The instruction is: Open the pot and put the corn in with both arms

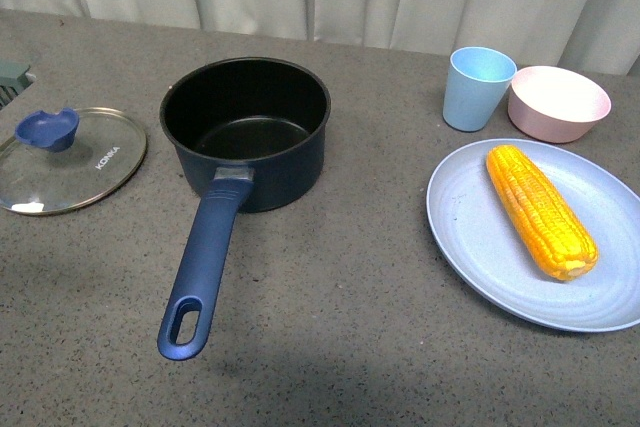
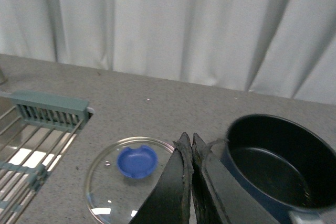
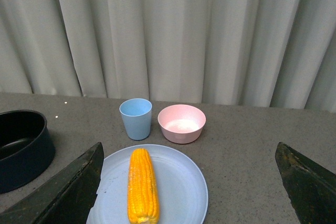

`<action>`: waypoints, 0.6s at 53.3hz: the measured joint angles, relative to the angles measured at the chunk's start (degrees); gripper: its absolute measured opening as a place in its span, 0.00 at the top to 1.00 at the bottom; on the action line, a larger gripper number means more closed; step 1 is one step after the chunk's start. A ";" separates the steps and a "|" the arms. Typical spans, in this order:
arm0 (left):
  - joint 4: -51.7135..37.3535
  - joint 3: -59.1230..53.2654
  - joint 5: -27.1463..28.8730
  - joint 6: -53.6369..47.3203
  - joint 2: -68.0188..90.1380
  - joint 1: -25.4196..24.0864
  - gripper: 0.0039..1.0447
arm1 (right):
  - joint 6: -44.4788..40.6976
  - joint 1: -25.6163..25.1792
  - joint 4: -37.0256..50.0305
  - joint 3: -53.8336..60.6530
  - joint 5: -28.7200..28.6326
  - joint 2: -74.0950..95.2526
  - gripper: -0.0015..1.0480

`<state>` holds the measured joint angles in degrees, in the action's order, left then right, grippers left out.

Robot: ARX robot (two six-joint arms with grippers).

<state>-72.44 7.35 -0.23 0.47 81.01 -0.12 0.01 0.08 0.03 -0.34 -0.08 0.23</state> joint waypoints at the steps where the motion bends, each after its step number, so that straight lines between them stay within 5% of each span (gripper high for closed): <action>1: 0.70 -0.46 0.02 -0.02 -1.01 0.13 0.96 | 0.00 0.00 0.00 0.00 0.00 0.00 0.09; 32: 26.56 -5.60 0.22 -0.02 -32.61 0.13 0.97 | 0.00 0.02 0.00 0.00 0.00 0.00 0.09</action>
<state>-45.89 1.76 -0.01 0.45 48.40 0.01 0.01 0.10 0.03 -0.34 -0.08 0.23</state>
